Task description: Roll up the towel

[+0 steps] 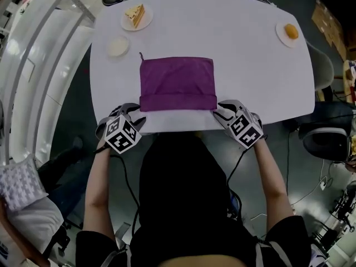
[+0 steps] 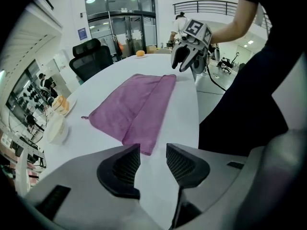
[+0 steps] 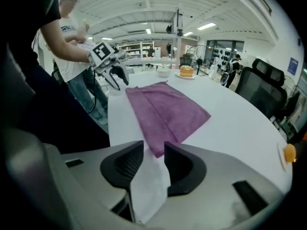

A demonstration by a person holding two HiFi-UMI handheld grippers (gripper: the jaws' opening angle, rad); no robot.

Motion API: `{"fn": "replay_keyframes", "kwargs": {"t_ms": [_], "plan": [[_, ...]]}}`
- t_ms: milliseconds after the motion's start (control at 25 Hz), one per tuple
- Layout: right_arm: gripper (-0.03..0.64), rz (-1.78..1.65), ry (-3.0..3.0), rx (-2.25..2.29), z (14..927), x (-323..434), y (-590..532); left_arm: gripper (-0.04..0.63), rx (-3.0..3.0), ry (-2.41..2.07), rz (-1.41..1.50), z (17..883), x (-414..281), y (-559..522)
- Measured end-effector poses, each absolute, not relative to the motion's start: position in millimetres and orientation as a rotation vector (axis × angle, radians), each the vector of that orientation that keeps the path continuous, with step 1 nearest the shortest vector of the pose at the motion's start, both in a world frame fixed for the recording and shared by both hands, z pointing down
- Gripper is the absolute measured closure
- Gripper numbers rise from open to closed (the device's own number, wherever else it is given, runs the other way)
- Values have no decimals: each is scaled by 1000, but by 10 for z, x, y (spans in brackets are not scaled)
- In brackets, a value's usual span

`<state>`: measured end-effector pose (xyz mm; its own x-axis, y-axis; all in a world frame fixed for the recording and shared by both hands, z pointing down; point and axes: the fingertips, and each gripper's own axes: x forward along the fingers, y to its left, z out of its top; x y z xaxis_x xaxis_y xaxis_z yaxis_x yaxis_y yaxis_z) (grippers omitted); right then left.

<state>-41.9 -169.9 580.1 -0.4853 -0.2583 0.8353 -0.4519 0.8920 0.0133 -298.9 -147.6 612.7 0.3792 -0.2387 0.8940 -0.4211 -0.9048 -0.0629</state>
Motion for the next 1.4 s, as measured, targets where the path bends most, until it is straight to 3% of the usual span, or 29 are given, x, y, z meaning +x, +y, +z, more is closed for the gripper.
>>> {"fn": "replay_keyframes", "kwargs": {"t_ms": [560,640,720,1080,1400], "plan": [[474,108,-1987,272,6202,-533,-1671,422,2435,-497,1654,6363,-2917,-1557],[483,116,-1986,270,6207,-524,-1690,442,2429,-473,1633,6369,-2907,-1540],[563,122,-1989,281,6204,-520,-1730,457,2418,-458,1613,6374,-2914,-1530],[588,113,-1989,273,6149,-519,-1712,571,2416,-475,1676,6344,-2965,-1581],[600,133,-1995,239,6043,-422,-1418,572,2415,-427,1677,6281,-2991,-1196]]}}
